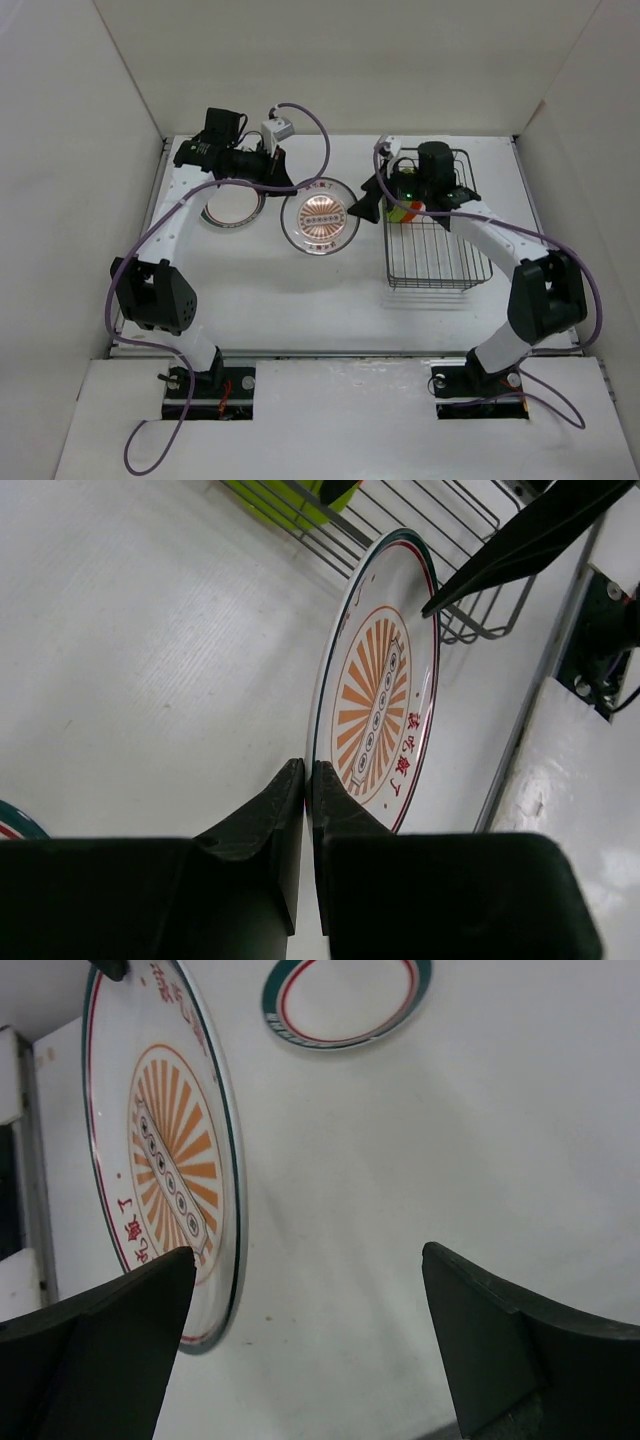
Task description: Load the plates into the dish rack
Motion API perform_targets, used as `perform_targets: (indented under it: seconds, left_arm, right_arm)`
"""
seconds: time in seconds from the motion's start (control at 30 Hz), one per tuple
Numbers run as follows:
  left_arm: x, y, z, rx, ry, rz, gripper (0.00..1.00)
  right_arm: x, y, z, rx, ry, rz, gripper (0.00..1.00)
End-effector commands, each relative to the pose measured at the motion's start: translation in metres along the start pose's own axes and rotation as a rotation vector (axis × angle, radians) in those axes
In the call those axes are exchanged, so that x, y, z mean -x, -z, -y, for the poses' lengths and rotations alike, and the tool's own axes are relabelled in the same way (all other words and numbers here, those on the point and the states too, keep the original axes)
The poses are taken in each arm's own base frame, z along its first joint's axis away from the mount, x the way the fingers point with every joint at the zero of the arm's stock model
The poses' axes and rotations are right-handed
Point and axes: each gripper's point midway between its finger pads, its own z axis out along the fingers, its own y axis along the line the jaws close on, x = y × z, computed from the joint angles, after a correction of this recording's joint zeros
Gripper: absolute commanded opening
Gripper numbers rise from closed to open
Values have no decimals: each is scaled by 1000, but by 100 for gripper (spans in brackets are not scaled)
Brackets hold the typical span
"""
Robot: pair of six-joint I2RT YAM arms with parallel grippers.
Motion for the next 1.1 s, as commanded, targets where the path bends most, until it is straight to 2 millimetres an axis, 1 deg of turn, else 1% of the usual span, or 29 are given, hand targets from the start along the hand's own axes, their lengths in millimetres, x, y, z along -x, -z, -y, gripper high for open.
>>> perform_targets:
  seconds: [0.0,0.03,0.1,0.13,0.17,0.2,0.23,0.27,0.3,0.33,0.37,0.4,0.43,0.47,0.5,0.53,0.57,0.6,0.63,0.67,0.7,0.73,0.77,0.8,0.83,0.87,0.93,1.03,1.07]
  left_arm:
    - [13,15,33,-89,-62,43,0]
    - [13,15,33,-89,-62,43,0]
    - [14,15,37,-109,-62,50,0]
    - [14,15,37,-109,-62,50,0]
    - [14,15,37,-109,-62,50,0]
    - [18,16,39,-117,-69,59,0]
    - [21,18,41,-113,-85,70,0]
    - [21,18,41,-113,-85,70,0]
    - [24,18,40,-110,-88,79,0]
    - [28,17,34,-82,-99,89,0]
    - [31,17,30,-56,-65,94,0]
    - [31,15,22,-18,-35,94,14]
    - [34,13,11,32,-29,107,34]
    - [34,15,-6,130,-10,100,61]
    - [30,9,-14,171,40,88,99]
    - [24,6,-27,220,69,74,99]
    - [22,11,-42,312,80,67,99]
    - [17,9,-52,353,101,51,99]
    - [15,8,-57,392,123,48,99]
    - [6,9,-73,471,147,26,99]
    - [4,9,-82,507,147,22,99]
    - [0,7,-83,527,163,10,99]
    - [-4,7,-88,545,168,0,99]
    - [-8,8,-92,567,174,-12,99]
    - [-9,8,-93,576,174,-13,99]
    - [-12,7,-93,575,179,-21,99]
    - [-11,9,-97,596,175,-16,99]
    - [-15,9,-98,604,180,-25,99]
    - [-15,9,-99,604,171,-28,99]
  right_arm:
    - [26,-14,-26,161,112,69,99]
    - [27,-19,-39,211,108,68,99]
    - [26,-26,-45,230,99,61,94]
    - [22,-30,-48,249,98,57,91]
    - [25,-33,-55,264,108,61,84]
    - [21,-36,-53,264,99,53,66]
    - [21,-40,-60,288,93,49,51]
    - [21,-39,-62,301,93,49,34]
    - [24,-41,-66,310,91,52,9]
    - [26,-41,-67,310,81,57,0]
    - [26,-42,-63,286,70,55,0]
    - [31,-39,-55,240,65,63,0]
    - [41,-31,-50,186,56,81,0]
    - [47,-24,-23,29,36,96,0]
    - [50,-8,2,-89,4,109,0]
    - [62,13,14,-188,-24,138,0]
    - [64,29,33,-301,-58,145,0]
    - [64,62,75,-547,-105,159,0]
    - [53,83,90,-667,-153,127,0]
    - [61,108,99,-778,-180,155,0]
    - [59,142,120,-938,-199,159,0]
    - [50,159,124,-999,-226,123,0]
    - [58,178,128,-1064,-229,134,0]
    - [55,191,133,-1118,-240,123,0]
    - [52,215,140,-1201,-242,117,0]
    - [52,226,143,-1244,-250,110,0]
    - [53,250,149,-1310,-239,108,0]
    - [46,258,158,-1340,-237,72,0]
    - [44,266,161,-1366,-241,72,0]
